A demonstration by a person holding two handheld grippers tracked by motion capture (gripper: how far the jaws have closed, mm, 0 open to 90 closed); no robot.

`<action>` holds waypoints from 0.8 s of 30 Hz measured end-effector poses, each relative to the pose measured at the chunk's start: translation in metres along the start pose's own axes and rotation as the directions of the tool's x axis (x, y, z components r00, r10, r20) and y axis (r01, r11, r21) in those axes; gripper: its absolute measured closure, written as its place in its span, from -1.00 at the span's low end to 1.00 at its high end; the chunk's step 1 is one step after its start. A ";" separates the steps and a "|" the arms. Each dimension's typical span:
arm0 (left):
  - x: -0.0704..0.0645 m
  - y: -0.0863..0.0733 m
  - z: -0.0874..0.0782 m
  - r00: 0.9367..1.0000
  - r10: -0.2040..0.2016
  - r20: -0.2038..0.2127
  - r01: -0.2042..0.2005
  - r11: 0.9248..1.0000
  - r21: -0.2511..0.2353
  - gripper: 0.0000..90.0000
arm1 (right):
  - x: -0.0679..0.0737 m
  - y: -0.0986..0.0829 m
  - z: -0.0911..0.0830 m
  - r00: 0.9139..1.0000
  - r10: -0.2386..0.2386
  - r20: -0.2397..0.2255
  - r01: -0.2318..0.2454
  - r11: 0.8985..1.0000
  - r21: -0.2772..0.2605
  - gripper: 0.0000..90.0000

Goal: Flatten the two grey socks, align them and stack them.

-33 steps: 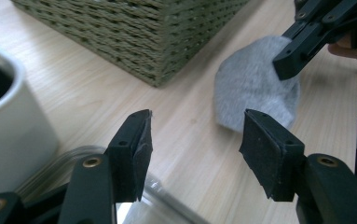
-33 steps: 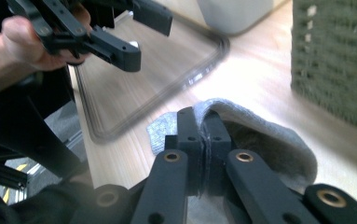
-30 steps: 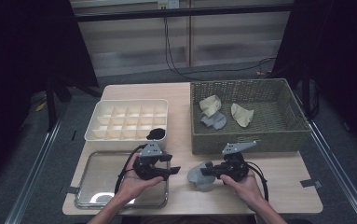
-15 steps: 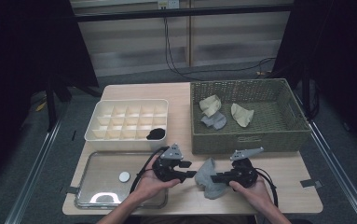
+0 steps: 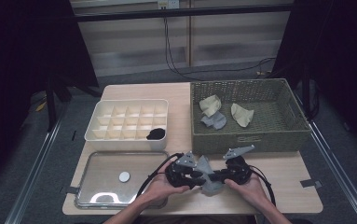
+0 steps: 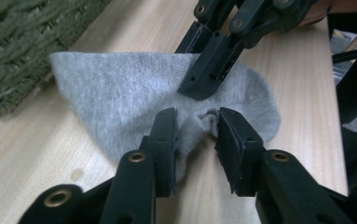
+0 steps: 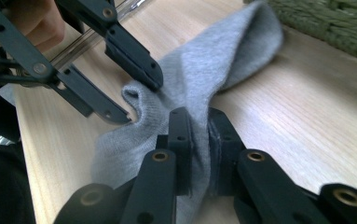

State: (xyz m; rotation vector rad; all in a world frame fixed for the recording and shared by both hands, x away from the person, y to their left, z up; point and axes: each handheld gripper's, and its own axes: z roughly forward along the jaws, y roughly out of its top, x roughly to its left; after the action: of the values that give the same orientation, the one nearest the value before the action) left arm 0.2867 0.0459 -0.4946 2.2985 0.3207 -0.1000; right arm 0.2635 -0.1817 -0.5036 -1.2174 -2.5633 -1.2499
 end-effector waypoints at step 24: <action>-0.005 -0.009 -0.005 0.997 -0.070 -0.022 0.070 0.997 -0.013 0.89 | 0.010 -0.013 -0.013 0.999 -0.008 0.052 0.008 1.000 0.000 0.85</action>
State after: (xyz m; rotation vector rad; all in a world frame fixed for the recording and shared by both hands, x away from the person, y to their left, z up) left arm 0.2790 0.0548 -0.4967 2.2776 0.4121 -0.1077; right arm 0.2447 -0.1891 -0.4994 -1.2575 -2.6064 -1.2369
